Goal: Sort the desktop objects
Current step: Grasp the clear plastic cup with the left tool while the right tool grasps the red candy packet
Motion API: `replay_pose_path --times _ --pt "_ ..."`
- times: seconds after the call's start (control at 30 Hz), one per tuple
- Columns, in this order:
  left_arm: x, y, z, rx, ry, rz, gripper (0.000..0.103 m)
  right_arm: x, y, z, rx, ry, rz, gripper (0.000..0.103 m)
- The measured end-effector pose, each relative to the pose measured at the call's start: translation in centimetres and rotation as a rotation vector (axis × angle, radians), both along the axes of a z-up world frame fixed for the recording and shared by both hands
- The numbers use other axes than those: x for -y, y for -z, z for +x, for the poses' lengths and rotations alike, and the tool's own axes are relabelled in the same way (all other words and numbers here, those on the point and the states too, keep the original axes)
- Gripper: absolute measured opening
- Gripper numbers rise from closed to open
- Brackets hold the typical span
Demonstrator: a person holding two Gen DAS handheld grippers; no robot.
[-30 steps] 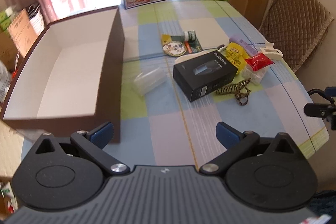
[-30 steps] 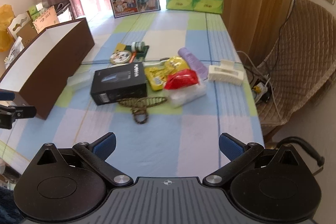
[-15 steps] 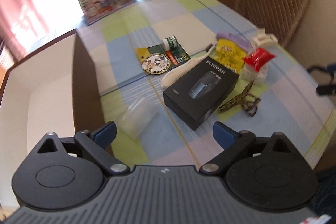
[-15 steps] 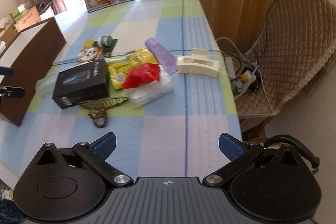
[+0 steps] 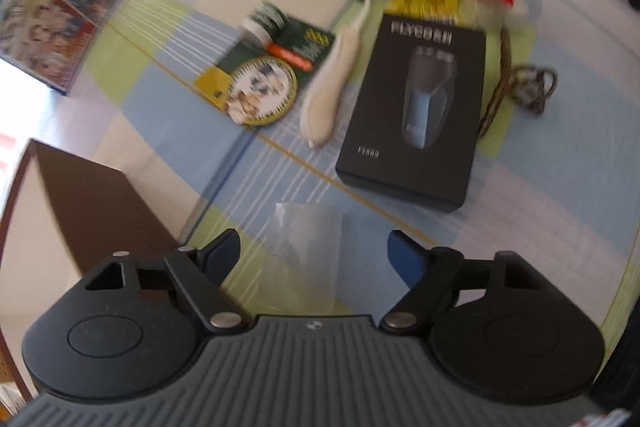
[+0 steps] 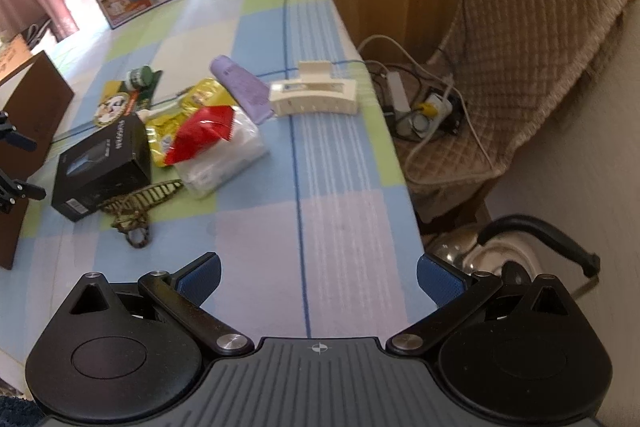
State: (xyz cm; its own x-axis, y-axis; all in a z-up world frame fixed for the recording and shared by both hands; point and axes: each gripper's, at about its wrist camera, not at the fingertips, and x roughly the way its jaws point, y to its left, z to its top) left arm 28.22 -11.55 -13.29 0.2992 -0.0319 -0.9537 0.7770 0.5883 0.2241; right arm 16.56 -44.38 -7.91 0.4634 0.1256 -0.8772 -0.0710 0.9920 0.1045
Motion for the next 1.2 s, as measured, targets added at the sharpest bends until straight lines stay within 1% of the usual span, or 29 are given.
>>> replay_pose_path --times 0.07,0.13,0.27,0.37,0.4,0.43,0.53,0.67,0.73,0.8,0.9,0.97,1.07,1.13,1.2 --pt "0.1 1.1 0.6 -0.037 0.025 0.039 0.074 0.3 0.2 -0.1 -0.009 0.016 -0.001 0.101" --pt "0.3 2.1 1.1 -0.069 0.044 0.066 0.070 0.5 0.3 -0.2 -0.015 0.028 -0.004 0.101" --pt "0.4 3.2 2.1 -0.103 0.062 0.096 0.063 0.6 0.4 -0.3 -0.022 0.039 -0.004 0.101" --pt "0.5 4.2 2.3 -0.133 0.060 0.112 0.052 0.7 0.5 -0.2 -0.021 0.036 -0.001 0.101" --pt "0.4 4.2 2.2 -0.134 0.061 0.104 0.048 0.7 0.5 -0.2 -0.020 0.033 0.002 0.101" --pt "0.4 4.1 2.1 -0.136 0.058 0.098 0.045 0.7 0.6 -0.1 -0.020 0.030 0.005 0.101" --pt "0.3 4.3 1.4 -0.140 0.025 0.097 0.045 0.7 0.8 0.2 -0.016 0.014 0.012 0.101" --pt "0.3 4.6 0.1 -0.156 -0.078 0.132 0.045 0.4 0.9 0.9 -0.004 -0.022 0.024 0.101" --pt "0.4 4.7 -1.1 -0.156 -0.120 0.133 0.045 0.3 0.8 1.3 0.011 -0.047 0.031 0.101" --pt "0.3 4.6 -2.2 -0.161 -0.168 0.110 0.045 0.1 0.8 1.6 0.028 -0.078 0.041 0.101" --pt "-0.1 4.1 -4.1 -0.159 -0.255 0.031 0.045 -0.2 0.7 2.1 0.058 -0.135 0.058 0.101" --pt "-0.8 3.6 -5.3 -0.151 -0.334 -0.033 0.045 -0.6 0.5 2.4 0.088 -0.196 0.070 0.101" --pt "-2.2 2.7 -7.2 -0.134 -0.481 -0.148 0.045 -1.4 0.4 3.1 0.145 -0.314 0.080 0.101" --pt "-2.6 2.1 -8.0 -0.120 -0.569 -0.207 0.045 -2.1 0.4 3.7 0.180 -0.408 0.092 0.101" --pt "-2.4 0.7 -8.4 -0.100 -0.663 -0.267 0.045 -2.6 0.4 4.5 0.218 -0.497 0.102 0.101"
